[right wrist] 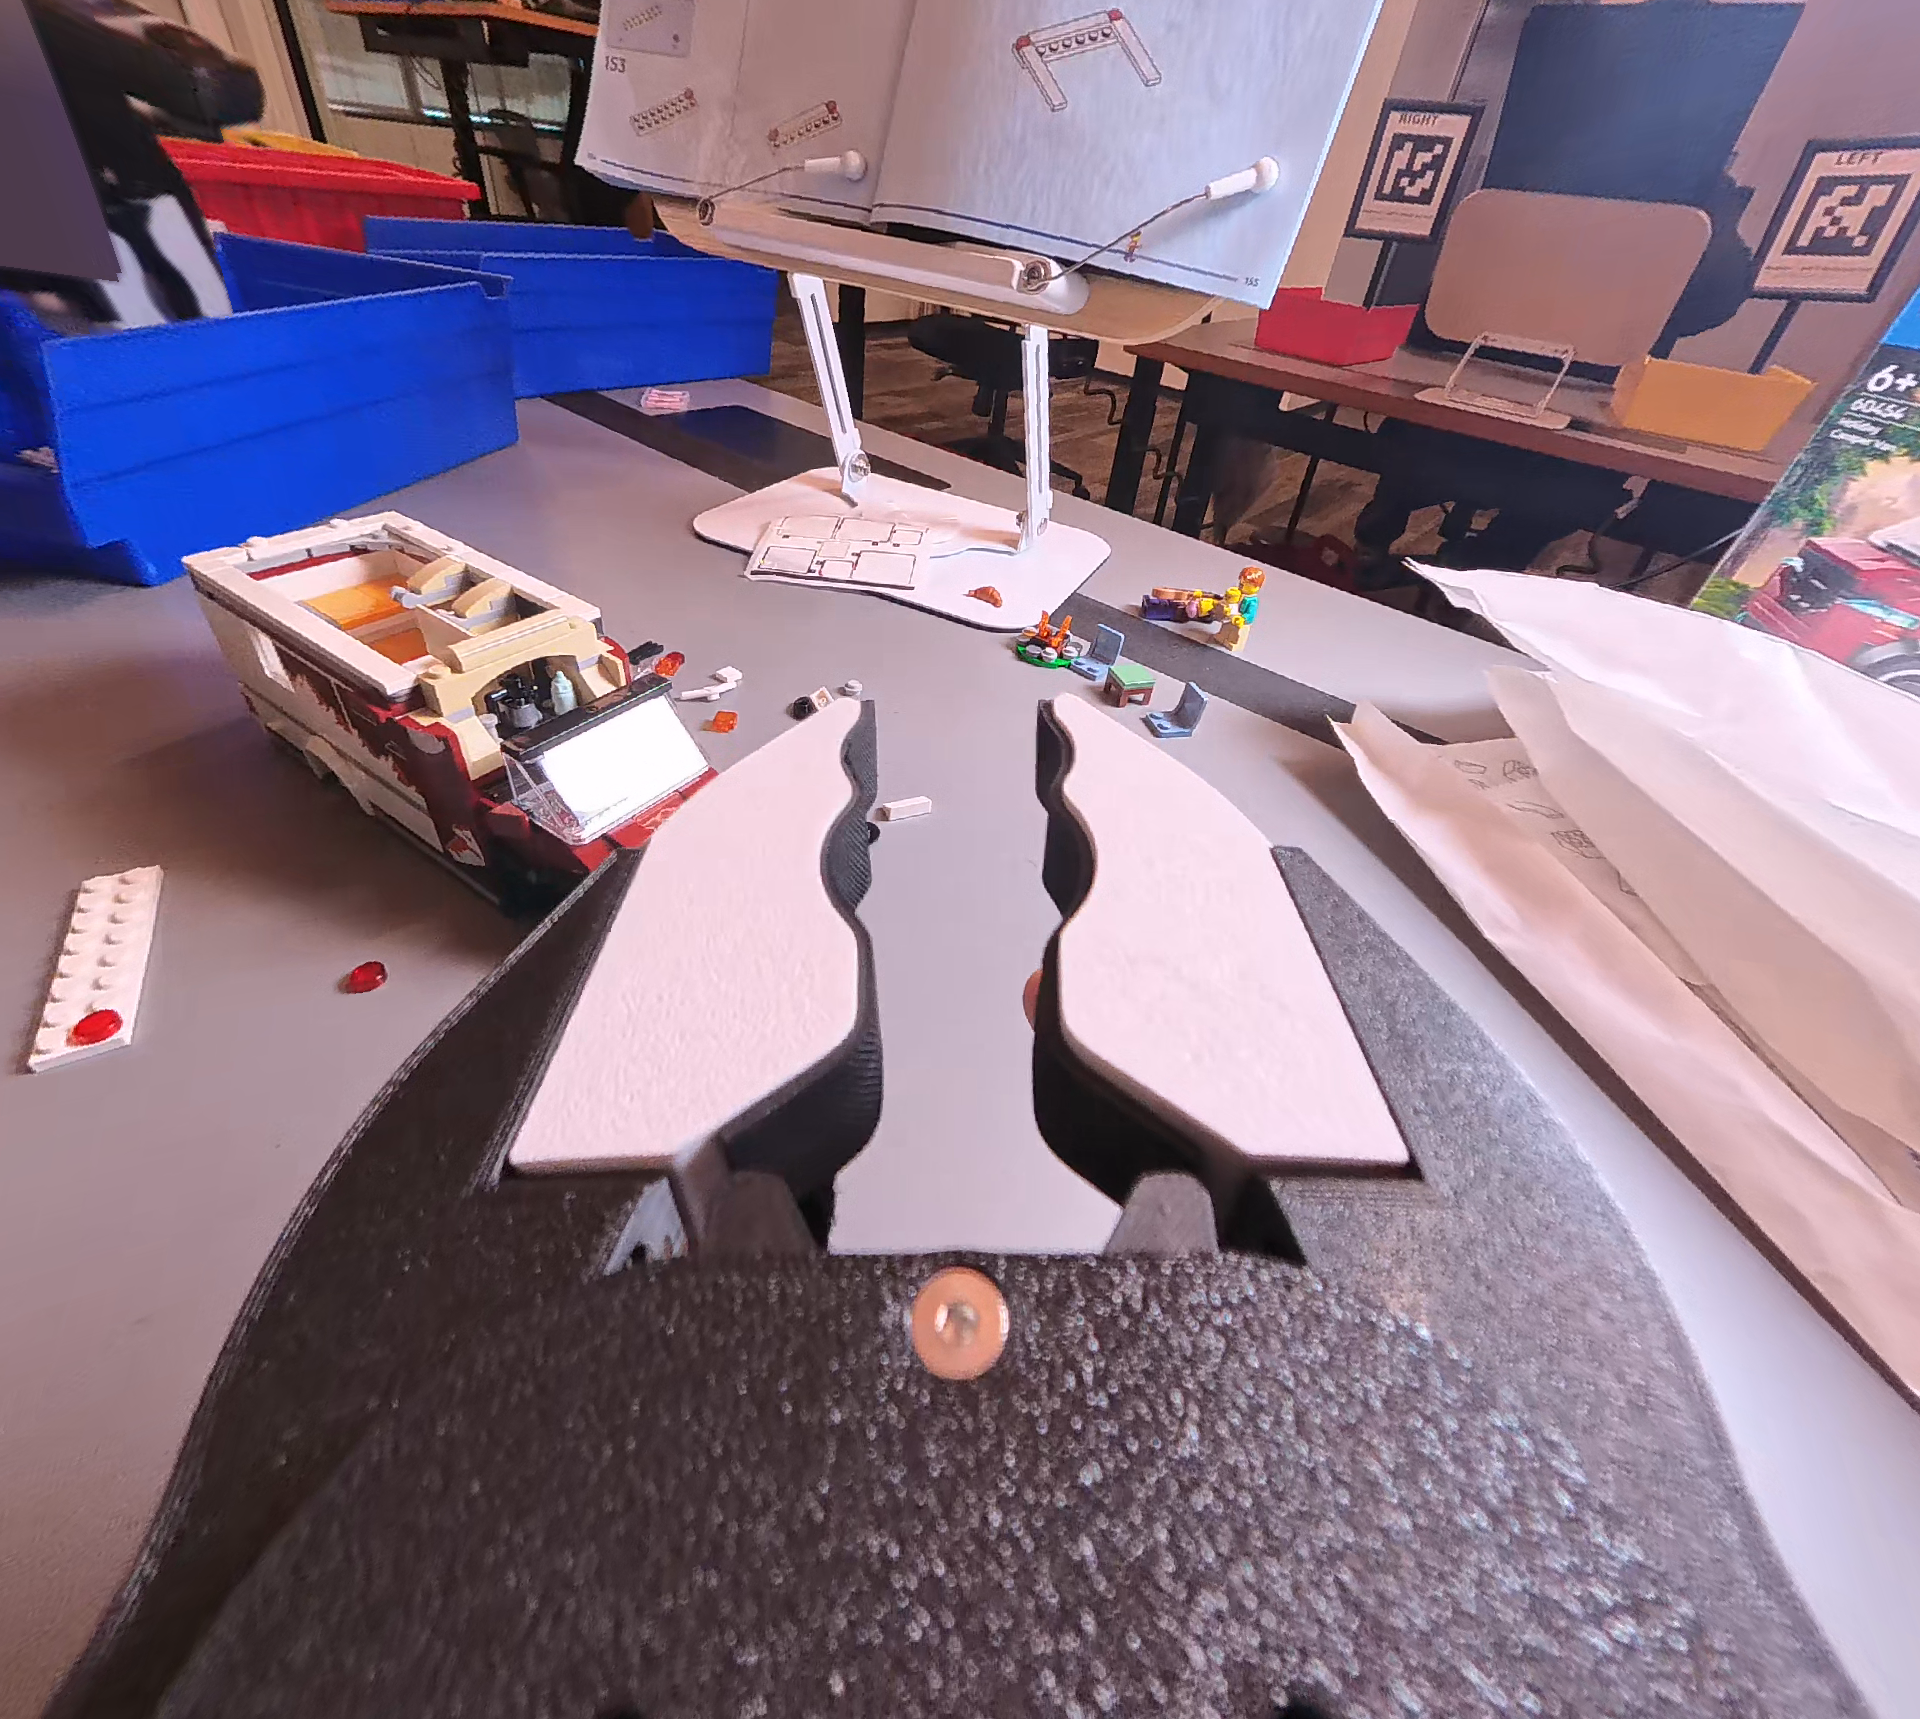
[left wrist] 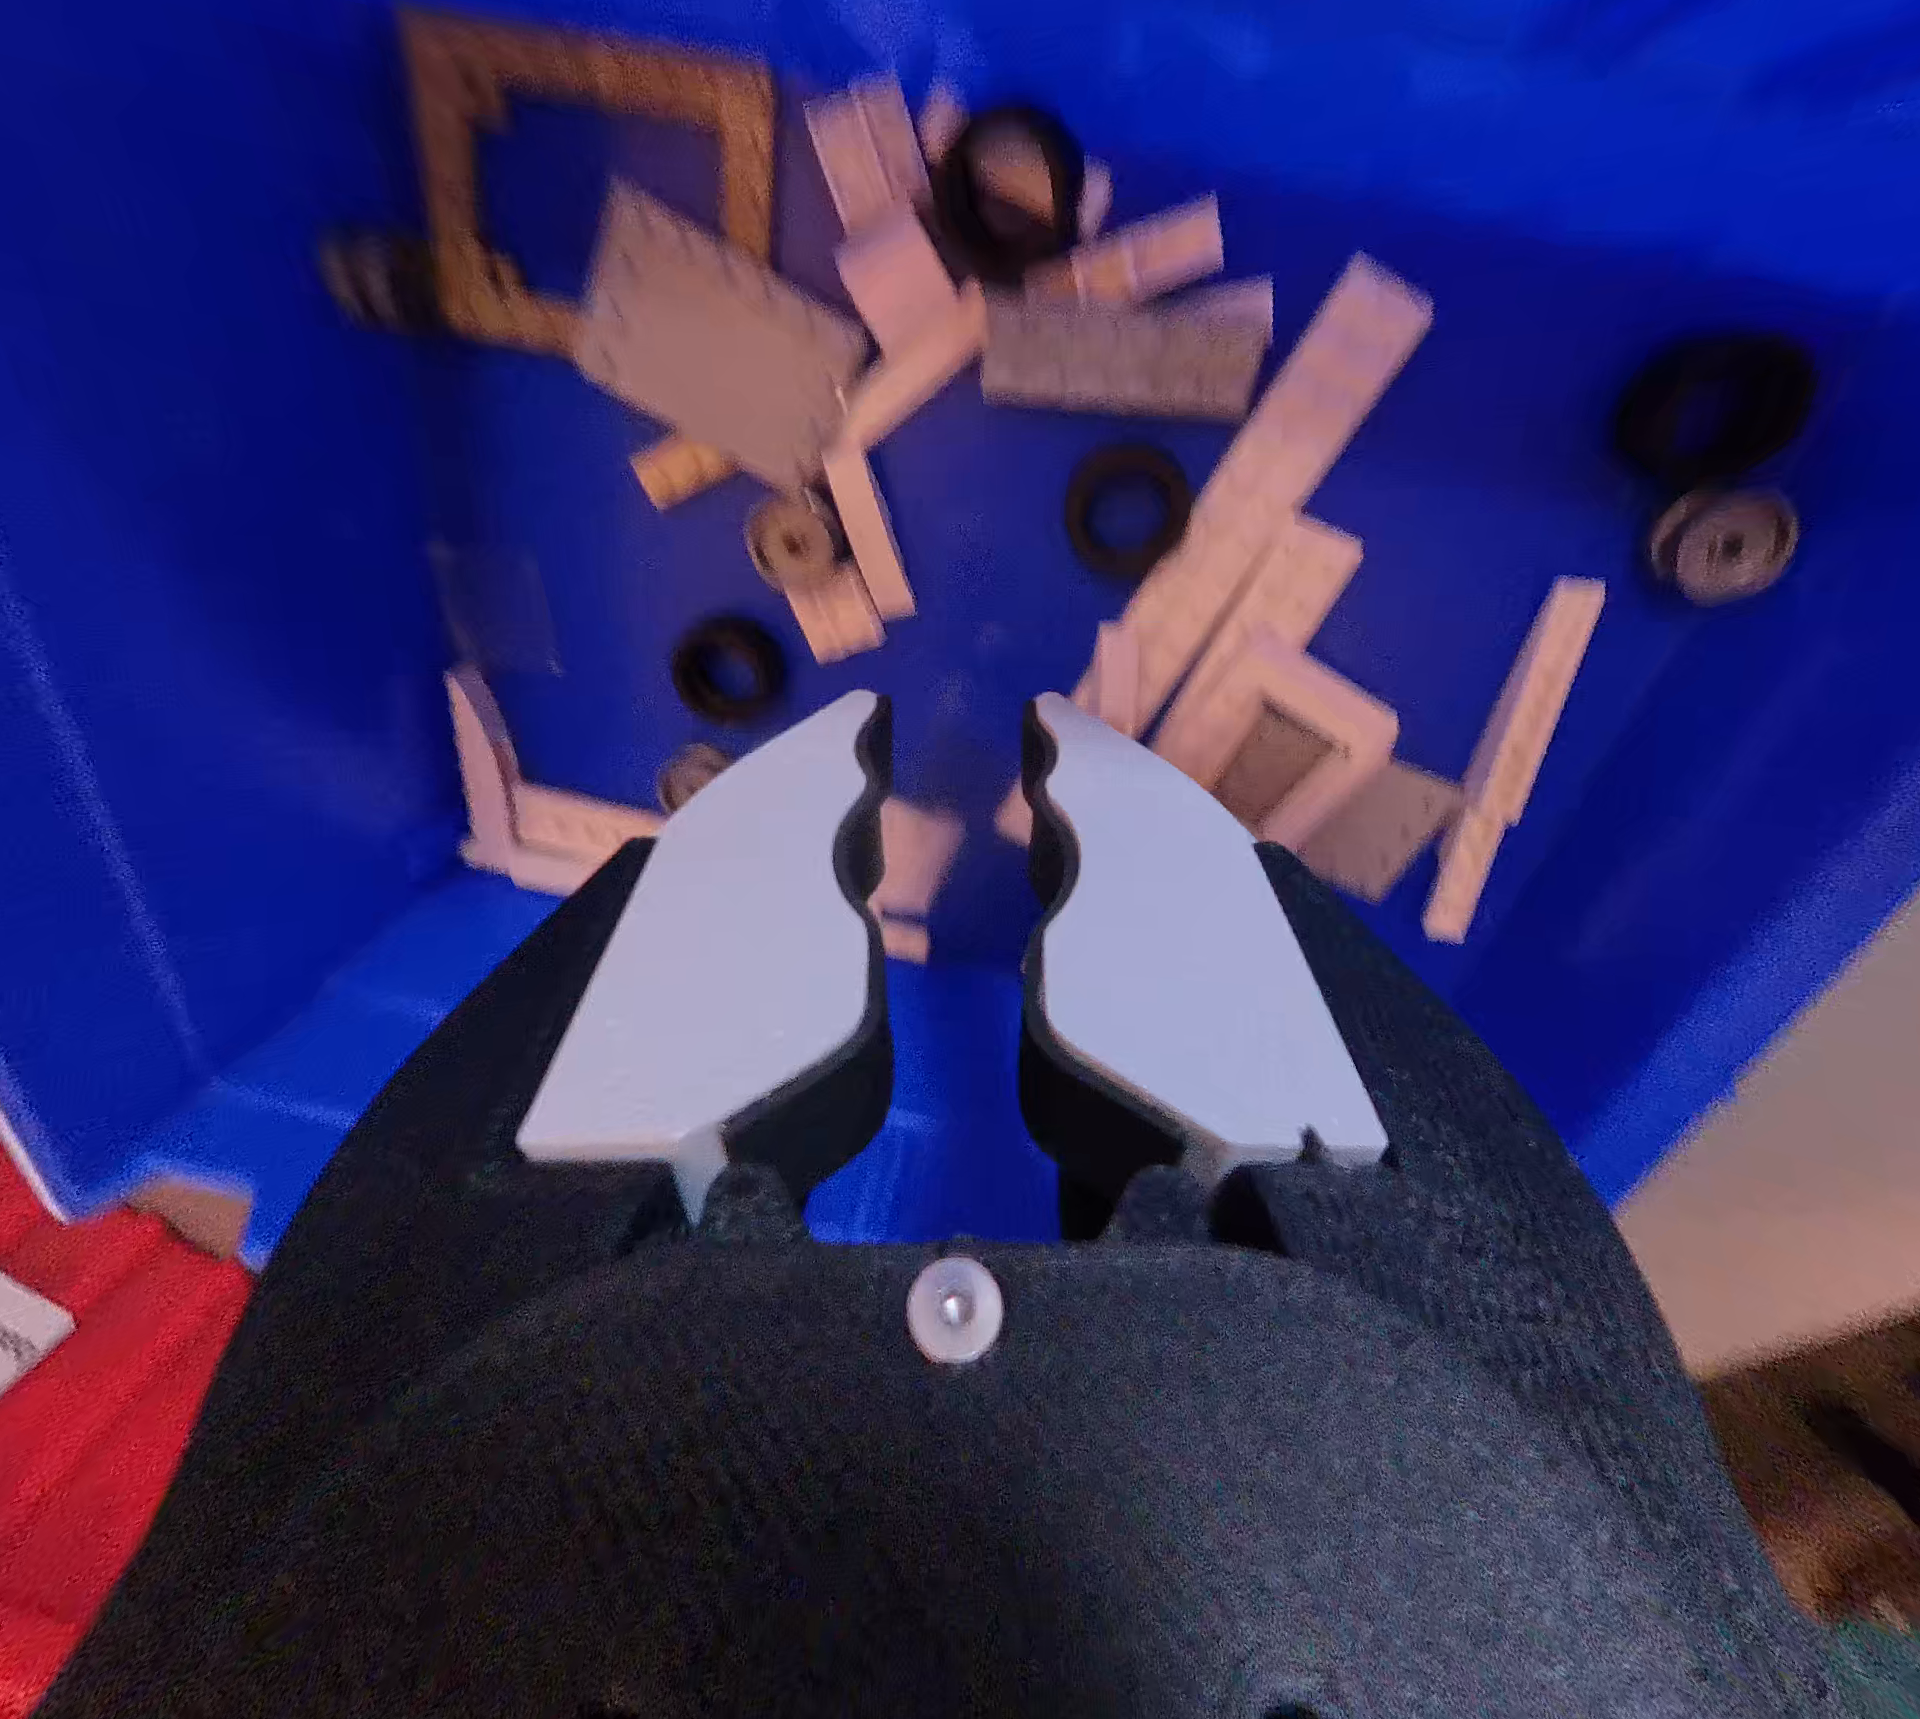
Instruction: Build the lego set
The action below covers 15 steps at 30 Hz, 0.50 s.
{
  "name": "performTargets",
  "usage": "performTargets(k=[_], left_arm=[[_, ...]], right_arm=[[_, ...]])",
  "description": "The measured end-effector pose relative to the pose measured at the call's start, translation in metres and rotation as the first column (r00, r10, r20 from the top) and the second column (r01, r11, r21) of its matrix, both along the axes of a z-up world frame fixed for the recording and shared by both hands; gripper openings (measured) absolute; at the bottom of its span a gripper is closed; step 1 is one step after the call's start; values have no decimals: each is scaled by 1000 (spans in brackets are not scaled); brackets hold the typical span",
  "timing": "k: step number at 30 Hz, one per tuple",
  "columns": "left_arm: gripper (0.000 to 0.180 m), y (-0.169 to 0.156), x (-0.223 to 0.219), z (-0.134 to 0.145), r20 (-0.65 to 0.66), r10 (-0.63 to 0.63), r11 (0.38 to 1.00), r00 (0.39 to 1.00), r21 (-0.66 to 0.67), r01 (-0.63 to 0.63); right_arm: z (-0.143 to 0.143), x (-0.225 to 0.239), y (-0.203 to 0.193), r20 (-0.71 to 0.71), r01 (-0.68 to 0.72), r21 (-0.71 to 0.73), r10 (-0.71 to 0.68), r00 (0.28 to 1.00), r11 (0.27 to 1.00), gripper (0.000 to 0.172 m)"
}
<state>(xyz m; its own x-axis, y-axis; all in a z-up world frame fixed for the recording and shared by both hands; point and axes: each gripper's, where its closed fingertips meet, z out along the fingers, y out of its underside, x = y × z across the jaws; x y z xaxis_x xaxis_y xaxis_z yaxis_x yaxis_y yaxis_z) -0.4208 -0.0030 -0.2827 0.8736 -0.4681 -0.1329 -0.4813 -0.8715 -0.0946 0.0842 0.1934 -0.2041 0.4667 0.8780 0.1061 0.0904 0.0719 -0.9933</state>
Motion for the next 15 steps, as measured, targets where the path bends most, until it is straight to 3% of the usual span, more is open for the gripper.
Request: performTargets(k=[1,3,6,9,15], left_arm=[[20,13,4,0,7,-19,998,1000,61,19],[13,29,13,-7,0,-108,989,994,102,108],[4,33,17,-23,-40,-249,967,968,35,251],[8,36,14,-35,-18,-288,957,958,-34,287],[20,48,-1,-34,-23,-347,937,937,-43,346]], right_arm=[[0,0,0,-2,1,-1,-1,1000,1000,28],[0,0,0,-3,2,-4,-2,1000,1000,28],[0,0,0,0,9,-1,-9,1000,1000,28],[0,2,2,0,15,-4,-15,1000,1000,27],[-4,4,4,6,18,-21,-18,1000,1000,27]])
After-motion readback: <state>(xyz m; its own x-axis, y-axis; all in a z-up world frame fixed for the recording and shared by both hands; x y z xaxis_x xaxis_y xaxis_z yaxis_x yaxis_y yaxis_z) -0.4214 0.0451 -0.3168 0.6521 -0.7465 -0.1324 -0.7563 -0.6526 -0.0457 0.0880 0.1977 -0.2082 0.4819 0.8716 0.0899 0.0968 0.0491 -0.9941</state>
